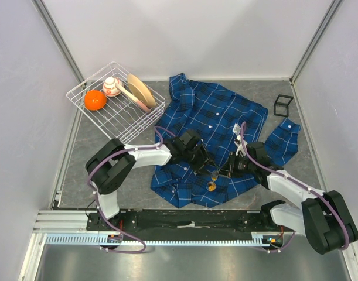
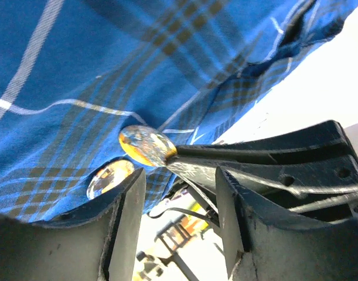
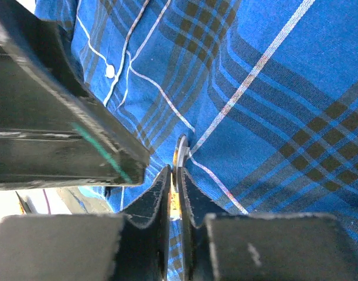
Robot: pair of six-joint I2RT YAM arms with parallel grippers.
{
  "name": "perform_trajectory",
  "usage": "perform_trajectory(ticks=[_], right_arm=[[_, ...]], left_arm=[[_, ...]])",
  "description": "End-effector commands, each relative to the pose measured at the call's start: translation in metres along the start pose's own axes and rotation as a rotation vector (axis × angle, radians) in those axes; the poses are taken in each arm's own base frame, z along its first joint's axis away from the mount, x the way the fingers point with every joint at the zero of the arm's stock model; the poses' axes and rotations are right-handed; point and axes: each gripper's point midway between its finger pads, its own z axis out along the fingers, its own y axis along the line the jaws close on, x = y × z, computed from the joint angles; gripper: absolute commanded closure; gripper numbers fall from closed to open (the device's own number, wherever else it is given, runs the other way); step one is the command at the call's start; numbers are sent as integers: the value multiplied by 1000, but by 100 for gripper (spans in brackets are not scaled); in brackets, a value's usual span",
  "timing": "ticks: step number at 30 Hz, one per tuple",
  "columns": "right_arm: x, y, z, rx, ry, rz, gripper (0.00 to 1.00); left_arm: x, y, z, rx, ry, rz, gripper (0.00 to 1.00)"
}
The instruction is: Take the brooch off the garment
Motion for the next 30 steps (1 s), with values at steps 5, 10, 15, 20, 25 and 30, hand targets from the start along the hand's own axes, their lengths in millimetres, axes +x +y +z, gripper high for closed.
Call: perform_trajectory(ticks=[5, 10, 15, 20, 25, 30], right_arm=[[-6, 8, -3, -37, -50, -70, 100], [-7, 11, -4, -54, -54, -85, 100], [-5, 14, -4, -68, -50, -98, 100], [-8, 15, -5, -71, -62, -105, 100], [-7, 17, -5, -81, -62, -112, 100], [-9, 19, -4, -85, -62, -119, 100]], left_arm=[[5, 1, 2, -90, 58, -292, 44], [2, 6, 5, -163, 57, -311, 42], [-2, 14, 15, -206, 48, -351, 40], [-3, 18, 18, -234, 42, -353, 41], [-5, 20, 20, -251, 34, -364, 43], [0, 20, 24, -265, 51, -362, 46]])
